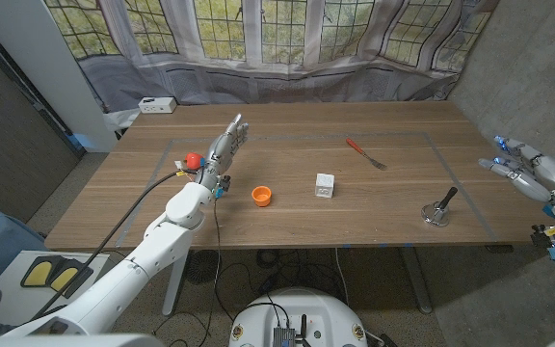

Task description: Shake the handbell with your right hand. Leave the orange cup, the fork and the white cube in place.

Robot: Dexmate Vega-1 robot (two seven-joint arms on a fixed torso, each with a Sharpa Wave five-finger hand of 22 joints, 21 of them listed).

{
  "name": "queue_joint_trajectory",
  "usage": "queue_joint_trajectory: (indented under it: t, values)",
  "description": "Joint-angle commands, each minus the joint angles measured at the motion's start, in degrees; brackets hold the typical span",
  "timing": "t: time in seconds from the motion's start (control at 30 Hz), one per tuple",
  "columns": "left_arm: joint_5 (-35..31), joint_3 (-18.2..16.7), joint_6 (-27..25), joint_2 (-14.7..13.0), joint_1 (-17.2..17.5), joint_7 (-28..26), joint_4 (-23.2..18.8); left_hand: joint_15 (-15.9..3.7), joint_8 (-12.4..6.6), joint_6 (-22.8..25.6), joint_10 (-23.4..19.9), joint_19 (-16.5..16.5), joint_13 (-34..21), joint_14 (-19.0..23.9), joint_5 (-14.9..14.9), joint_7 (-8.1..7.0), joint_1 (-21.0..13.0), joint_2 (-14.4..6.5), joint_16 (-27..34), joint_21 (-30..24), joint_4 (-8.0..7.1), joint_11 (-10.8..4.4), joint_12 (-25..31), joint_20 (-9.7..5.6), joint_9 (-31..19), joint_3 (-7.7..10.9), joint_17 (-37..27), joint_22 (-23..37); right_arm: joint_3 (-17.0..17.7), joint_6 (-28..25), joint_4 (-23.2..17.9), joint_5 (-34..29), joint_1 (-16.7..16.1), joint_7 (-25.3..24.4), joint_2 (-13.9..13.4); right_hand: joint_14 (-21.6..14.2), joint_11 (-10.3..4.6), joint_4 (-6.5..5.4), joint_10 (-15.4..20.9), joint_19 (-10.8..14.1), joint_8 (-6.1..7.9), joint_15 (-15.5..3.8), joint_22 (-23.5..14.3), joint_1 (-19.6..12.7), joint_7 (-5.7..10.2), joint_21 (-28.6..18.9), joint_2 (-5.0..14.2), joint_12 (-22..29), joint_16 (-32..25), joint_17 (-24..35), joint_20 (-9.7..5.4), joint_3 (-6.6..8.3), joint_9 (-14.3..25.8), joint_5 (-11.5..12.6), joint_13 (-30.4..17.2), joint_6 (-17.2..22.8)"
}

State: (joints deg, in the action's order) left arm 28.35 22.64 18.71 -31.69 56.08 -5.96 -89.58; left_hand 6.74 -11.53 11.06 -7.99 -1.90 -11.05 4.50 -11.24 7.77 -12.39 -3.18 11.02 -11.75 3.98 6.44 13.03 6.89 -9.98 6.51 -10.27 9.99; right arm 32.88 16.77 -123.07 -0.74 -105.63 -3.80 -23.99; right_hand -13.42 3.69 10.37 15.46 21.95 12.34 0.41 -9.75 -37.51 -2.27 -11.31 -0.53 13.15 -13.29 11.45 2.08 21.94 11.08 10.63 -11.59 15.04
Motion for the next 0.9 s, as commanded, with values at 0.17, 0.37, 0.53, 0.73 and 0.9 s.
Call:
queue_joint_trajectory:
  t: [0.17,0.37,0.53,0.73,0.9]
  values:
    - [-0.2,0.9,0.2,1.1,-1.4,0.6,1.1,0.06,0.18,0.7,-0.6,-0.1,-0.2,0.5,0.2,0.25,-0.6,-0.4,0.0,0.2,0.28,-0.04,-0.2,0.53,-0.3,0.07,-0.1,0.3,1.9,-10.5,-6.8,-8.3,-2.2,3.2,0.3,-2.5,0.26,-0.43,1.0,1.6,0.43,0.42,-0.1,-2.1,-1.56,-0.7,-0.44,0.0,-0.9,-0.1,-0.01,0.40,0.1,0.7,-0.1,1.5]
    - [0.0,1.2,0.3,1.4,-2.0,1.3,1.9,0.07,0.16,0.9,-0.7,-0.1,-0.2,0.5,0.2,0.25,-0.7,-0.6,0.0,0.2,0.34,-0.02,-0.2,0.55,-0.3,0.15,-0.1,0.3,2.5,-17.6,-11.2,-11.4,-3.2,6.0,-0.4,-2.9,0.95,-0.44,0.7,1.9,0.20,0.63,0.0,-3.1,-2.96,-0.5,-0.54,-0.5,-0.9,0.0,0.02,0.48,0.1,0.8,0.0,1.4]
    - [0.3,1.4,0.4,1.7,-2.6,2.0,2.6,0.01,0.18,1.0,-0.8,-0.1,-0.2,0.6,0.2,0.21,-0.8,-0.7,0.0,0.2,0.37,-0.11,-0.1,0.51,-0.3,0.20,-0.1,0.3,2.4,-20.7,-13.2,-12.6,-3.0,7.4,-0.5,-3.3,0.79,-0.35,0.6,2.2,-0.03,0.43,0.0,-4.1,-2.84,-0.5,-0.33,-0.7,-0.9,0.0,-0.14,0.78,0.0,1.0,0.0,1.2]
    - [0.7,1.6,0.7,1.9,-3.0,2.6,3.5,0.07,0.23,1.0,-0.8,-0.1,-0.2,0.7,0.2,0.20,-0.8,-0.8,0.0,0.2,0.41,-0.07,-0.2,0.51,-0.3,0.26,-0.1,0.3,2.1,-23.6,-15.2,-14.0,-2.7,9.1,-1.0,-5.3,1.27,-0.31,2.3,4.0,0.29,0.69,0.0,-5.7,-3.67,-0.9,-0.90,-0.4,-1.4,0.0,-0.36,0.76,0.0,1.1,0.1,2.6]
    - [0.7,1.2,0.9,1.5,-2.6,2.4,3.1,0.09,0.25,1.1,-0.8,-0.1,-0.2,0.6,0.2,0.22,-0.9,-0.8,0.0,0.2,0.44,-0.10,-0.2,0.57,-0.3,0.30,-0.1,0.3,1.9,-26.6,-16.9,-15.5,-2.5,10.9,-1.8,-5.9,0.74,-0.34,2.7,4.6,0.23,-0.15,0.0,-6.3,-3.27,-0.9,-0.93,-0.4,-1.6,0.0,-0.48,0.83,0.0,1.2,0.1,2.7]
